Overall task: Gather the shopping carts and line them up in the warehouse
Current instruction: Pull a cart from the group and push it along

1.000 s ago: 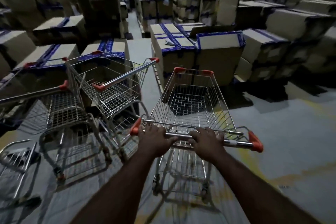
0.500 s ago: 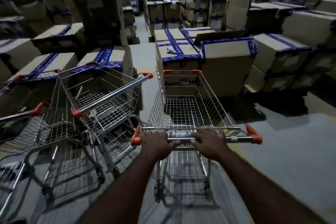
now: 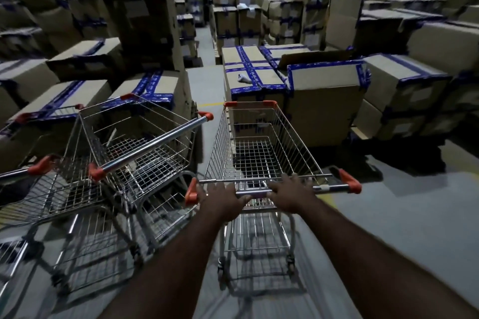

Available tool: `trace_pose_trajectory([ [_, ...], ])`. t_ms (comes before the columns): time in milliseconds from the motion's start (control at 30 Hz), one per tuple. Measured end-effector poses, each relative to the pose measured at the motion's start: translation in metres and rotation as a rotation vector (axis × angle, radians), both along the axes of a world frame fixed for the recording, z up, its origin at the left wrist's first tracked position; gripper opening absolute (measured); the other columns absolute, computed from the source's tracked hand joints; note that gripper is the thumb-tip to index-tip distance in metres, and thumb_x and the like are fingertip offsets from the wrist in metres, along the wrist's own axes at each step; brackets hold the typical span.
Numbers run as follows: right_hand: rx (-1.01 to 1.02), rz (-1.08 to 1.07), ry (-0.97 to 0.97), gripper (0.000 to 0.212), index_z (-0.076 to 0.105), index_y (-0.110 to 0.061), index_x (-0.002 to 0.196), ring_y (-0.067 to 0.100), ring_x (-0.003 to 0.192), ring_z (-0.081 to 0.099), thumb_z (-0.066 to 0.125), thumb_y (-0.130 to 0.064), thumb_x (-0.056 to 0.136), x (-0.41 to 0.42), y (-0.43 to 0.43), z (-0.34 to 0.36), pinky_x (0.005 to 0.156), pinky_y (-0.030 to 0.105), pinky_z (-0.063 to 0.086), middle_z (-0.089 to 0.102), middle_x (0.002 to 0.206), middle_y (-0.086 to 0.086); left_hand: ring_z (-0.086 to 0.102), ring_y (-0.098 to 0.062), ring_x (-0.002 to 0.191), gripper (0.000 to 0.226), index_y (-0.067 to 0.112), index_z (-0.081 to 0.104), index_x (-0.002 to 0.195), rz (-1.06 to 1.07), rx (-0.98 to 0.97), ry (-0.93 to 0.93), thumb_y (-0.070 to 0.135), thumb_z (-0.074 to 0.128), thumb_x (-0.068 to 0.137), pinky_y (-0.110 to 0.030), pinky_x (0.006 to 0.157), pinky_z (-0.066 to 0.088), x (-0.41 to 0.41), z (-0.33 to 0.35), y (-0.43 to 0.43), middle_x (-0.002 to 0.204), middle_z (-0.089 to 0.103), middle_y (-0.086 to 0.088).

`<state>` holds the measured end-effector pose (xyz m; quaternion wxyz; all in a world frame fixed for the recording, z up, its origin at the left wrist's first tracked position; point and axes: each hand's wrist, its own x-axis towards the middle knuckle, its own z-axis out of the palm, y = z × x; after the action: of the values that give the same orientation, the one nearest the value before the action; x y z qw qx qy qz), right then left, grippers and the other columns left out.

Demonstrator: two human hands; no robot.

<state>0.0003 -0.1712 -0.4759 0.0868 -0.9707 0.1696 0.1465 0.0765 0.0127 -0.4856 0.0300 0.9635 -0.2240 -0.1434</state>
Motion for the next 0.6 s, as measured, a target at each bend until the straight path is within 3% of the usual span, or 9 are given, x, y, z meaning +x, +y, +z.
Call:
trace_pose_trajectory([
  [67, -0.013, -0.009, 0.011, 0.051, 0.026, -0.047, 0.151, 0.036, 0.151, 0.002, 0.033, -0.055, 0.1, -0.005, 0.003, 0.003, 0.115, 0.067, -0.002, 0.008, 0.166, 0.009, 0.014, -0.031, 0.15, 0.077, 0.029, 0.036, 0.148, -0.035, -0.001, -0.006, 0.078, 0.026, 0.089, -0.067, 0.115, -0.004, -0.005, 0.003, 0.002, 0.161, 0.025, -0.01],
  [167, -0.037, -0.051, -0.039, 0.062, 0.023, -0.036, 0.154, 0.033, 0.152, 0.004, 0.033, -0.061, 0.098, -0.017, -0.001, 0.015, 0.116, 0.064, 0.002, 0.009, 0.166, 0.008, 0.005, -0.033, 0.151, 0.075, 0.029, 0.03, 0.151, -0.111, -0.06, -0.024, 0.075, 0.03, 0.091, -0.063, 0.118, 0.002, -0.01, 0.017, 0.003, 0.164, 0.014, -0.009],
  [300, -0.069, -0.071, -0.121, 0.068, 0.022, -0.031, 0.156, 0.033, 0.152, 0.003, 0.035, -0.063, 0.097, -0.004, -0.001, 0.052, 0.117, 0.064, 0.005, 0.008, 0.166, 0.009, 0.005, -0.035, 0.15, 0.073, 0.028, 0.036, 0.148, -0.162, -0.115, -0.04, 0.073, 0.035, 0.091, -0.061, 0.119, 0.008, 0.011, 0.058, 0.012, 0.164, 0.014, -0.01],
  [467, -0.101, -0.057, -0.114, 0.071, 0.022, -0.033, 0.155, 0.032, 0.152, 0.004, 0.036, -0.068, 0.094, -0.021, 0.039, 0.048, 0.116, 0.067, 0.007, 0.01, 0.166, 0.008, 0.011, -0.035, 0.149, 0.067, 0.023, 0.044, 0.145, -0.259, -0.073, -0.085, 0.066, 0.043, 0.093, -0.053, 0.119, 0.012, 0.007, 0.078, 0.045, 0.161, 0.023, -0.012],
  [600, -0.126, -0.116, -0.225, 0.066, 0.029, -0.036, 0.151, 0.031, 0.15, 0.012, 0.043, -0.065, 0.093, -0.044, 0.05, 0.064, 0.114, 0.066, 0.012, 0.02, 0.162, 0.006, 0.012, -0.036, 0.148, 0.073, 0.026, 0.038, 0.148, -0.358, -0.104, -0.127, 0.071, 0.042, 0.091, -0.055, 0.12, 0.015, 0.003, 0.087, 0.045, 0.161, 0.024, -0.01],
])
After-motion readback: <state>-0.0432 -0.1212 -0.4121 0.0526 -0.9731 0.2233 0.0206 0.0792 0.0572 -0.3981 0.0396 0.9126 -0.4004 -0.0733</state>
